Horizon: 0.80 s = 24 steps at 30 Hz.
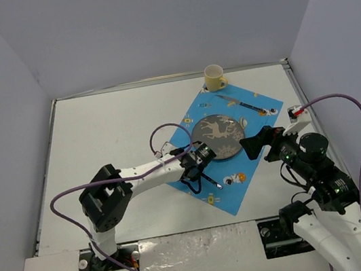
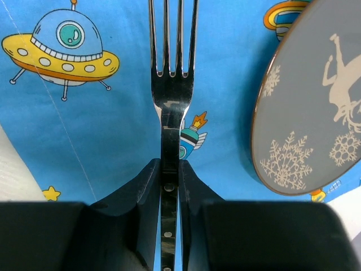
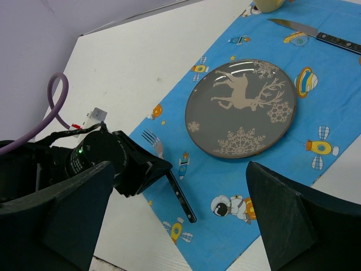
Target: Set the dinner table for one person
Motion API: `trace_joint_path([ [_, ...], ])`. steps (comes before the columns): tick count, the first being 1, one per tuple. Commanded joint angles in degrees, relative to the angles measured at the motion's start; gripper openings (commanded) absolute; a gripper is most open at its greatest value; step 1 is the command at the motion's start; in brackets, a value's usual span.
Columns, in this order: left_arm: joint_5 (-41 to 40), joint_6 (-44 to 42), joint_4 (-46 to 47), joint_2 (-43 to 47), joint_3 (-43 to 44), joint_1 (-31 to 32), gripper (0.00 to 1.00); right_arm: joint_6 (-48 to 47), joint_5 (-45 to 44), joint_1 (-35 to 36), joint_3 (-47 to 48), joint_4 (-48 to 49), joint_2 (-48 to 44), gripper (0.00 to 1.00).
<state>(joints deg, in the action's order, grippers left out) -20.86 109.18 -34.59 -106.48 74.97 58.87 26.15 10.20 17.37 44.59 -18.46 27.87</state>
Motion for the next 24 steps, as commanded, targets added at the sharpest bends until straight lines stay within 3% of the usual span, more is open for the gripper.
trace_joint_path([
  [1,-1.3,2.58,-2.58,1.16,1.69,0.28,0.0,-1.52,-1.54,0.3,2.35,2.02,-0.18,1.0],
  [14,0.81,2.37,-2.91,-1.74,1.7,-0.48,0.03,-2.08,-1.15,0.3,1.49,1.75,-0.49,1.0],
  [24,2.33,0.06,-2.58,-3.54,2.81,-1.11,0.23,-2.46,-1.15,0.37,0.69,1.67,-1.17,1.0],
])
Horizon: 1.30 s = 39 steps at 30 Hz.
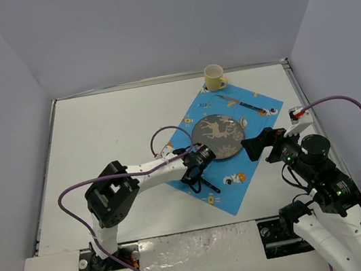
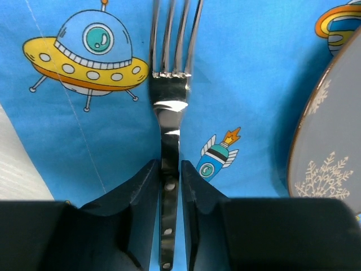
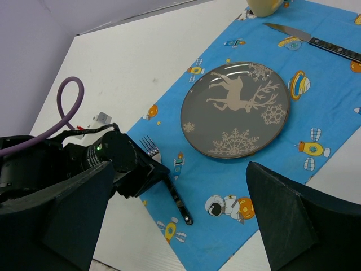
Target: Set the dinner table for one person
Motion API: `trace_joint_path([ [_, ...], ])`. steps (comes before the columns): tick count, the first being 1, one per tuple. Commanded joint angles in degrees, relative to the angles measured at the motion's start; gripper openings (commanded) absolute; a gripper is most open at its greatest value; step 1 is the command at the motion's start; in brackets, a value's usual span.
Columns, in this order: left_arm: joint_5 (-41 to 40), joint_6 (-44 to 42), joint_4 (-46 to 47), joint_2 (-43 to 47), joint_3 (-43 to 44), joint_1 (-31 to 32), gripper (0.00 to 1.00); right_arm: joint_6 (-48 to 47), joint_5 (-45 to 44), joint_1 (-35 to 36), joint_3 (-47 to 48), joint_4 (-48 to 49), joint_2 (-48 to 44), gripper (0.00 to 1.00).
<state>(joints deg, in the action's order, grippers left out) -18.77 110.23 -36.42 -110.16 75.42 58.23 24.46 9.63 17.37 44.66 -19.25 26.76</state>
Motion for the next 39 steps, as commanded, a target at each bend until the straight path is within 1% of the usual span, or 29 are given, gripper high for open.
trace_joint_path([
  [1,0.3,-0.98,-0.76,0.2,2.36,-0.41,0.29,-0.88,-0.58,0.31,0.67,2.47,-0.12,1.0],
  [4,0.22,-0.98,-1.29,0.77,2.54,-0.41,0.46,-1.11,-0.85,0.3,0.7,2.38,-0.42,1.0],
  [5,0.13,-0.99,-1.38,1.2,2.62,-0.49,0.56,-1.35,-1.02,0.3,0.87,2.37,-0.66,1.0],
  [8,-0.45,-1.34,-1.49,2.73,2.77,-0.52,0.7,-1.85,-1.57,0.3,1.39,2.15,-0.72,1.0],
  [10,-0.73,-1.83,-1.62,3.92,2.96,-0.49,0.75,-2.21,-2.21,0.3,1.89,1.95,-0.83,1.0],
  [12,-1.06,-2.7,-1.49,5.76,3.21,-0.49,0.78,-2.72,-2.77,0.3,2.67,1.79,-1.01,1.0],
  [14,-1.77,-5.33,-1.82,7.41,3.67,-0.49,0.8,-3.68,-4.34,0.3,3.32,1.68,-1.36,1.0],
  [16,-2.85,-9.31,-1.99,10.12,4.56,-0.41,0.84,-4.79,-6.7,0.3,4.14,1.5,-2.21,1.0],
  [19,-4.99,-18.92,-1.71,14.16,4.9,-0.61,0.92,-7.41,-11.36,0.39,5.49,1.41,-3.54,1.0],
  [22,-7.62,-30.5,-1.49,19.29,4.78,-1.28,0.97,-9.36,-16.43,0.39,6.74,1.4,-4.88,1.0],
  [25,-12.25,-41.53,-2.06,25.83,3.96,-1.45,0.97,-11.76,-19.93,0.39,8.56,1.07,-5.22,1.0],
  [27,-17.06,-50.96,-2.72,32.32,3.02,-1.56,0.97,-12.28,-23.87,0.39,10.27,-0.03,-5.21,1.0],
  [30,-20.48,-61.08,-3.56,39.14,1.04,-2.78,0.97,-12.07,-30.55,0.39,11.8,-1.04,-5.52,1.0],
  [32,-21.35,-65.78,-3.54,45.61,-0.48,-4.13,0.97,-13.6,-31.82,0.39,12.25,-1.04,-5.75,1.0],
  [36,-21.18,-79.36,-0.77,57.43,-6.3,-7.91,0.97,-17.28,-33.34,0.46,11.97,-0.19,-5.73,1.0],
  [39,-20.18,-84.34,-1.25,63.82,-9.14,-11.6,0.97,-22.38,-35.53,0.48,10.45,1.11,-7.15,1.0],
])
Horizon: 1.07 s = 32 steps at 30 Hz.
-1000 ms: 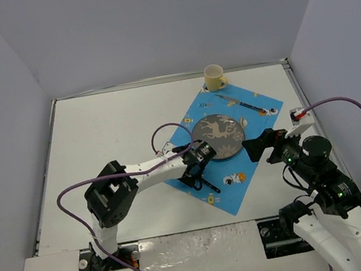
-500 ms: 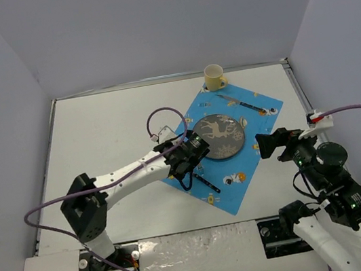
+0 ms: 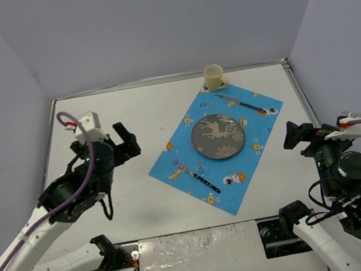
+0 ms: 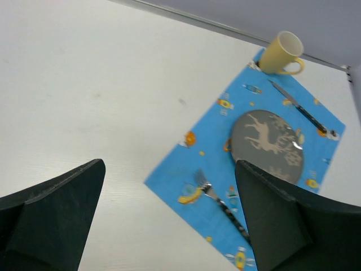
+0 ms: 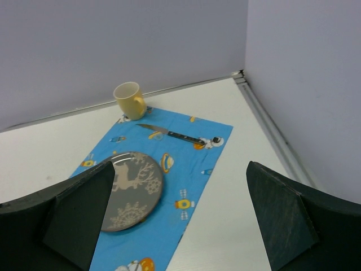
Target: Set the dinner table for one person
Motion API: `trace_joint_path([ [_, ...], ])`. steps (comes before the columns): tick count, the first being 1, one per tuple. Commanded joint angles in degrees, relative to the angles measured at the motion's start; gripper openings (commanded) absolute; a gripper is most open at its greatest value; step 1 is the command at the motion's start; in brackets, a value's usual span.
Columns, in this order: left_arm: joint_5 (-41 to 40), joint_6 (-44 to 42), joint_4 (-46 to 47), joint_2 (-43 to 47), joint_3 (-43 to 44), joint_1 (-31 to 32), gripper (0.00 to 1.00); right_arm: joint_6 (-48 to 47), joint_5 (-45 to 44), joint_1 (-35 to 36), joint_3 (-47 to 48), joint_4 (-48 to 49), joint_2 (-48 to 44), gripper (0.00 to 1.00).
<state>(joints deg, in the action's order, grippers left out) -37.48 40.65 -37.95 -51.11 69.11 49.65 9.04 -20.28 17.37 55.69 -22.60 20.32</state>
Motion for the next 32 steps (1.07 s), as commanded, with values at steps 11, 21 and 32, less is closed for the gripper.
trace_joint_path([
  [11,0.35,-22.42,2.12,17.82,-16.5,-9.75,0.97,-5.32,-9.39,0.48,-6.04,5.9,-6.67,1.0],
  [21,-3.48,-21.69,1.92,23.29,-20.75,-12.65,0.97,-4.09,-10.2,0.48,-8.7,6.16,-9.0,1.0],
  [32,-1.17,-21.39,2.51,24.41,-21.47,-16.46,0.97,-4.39,-9.6,0.48,-8.25,6.16,-8.72,1.0],
])
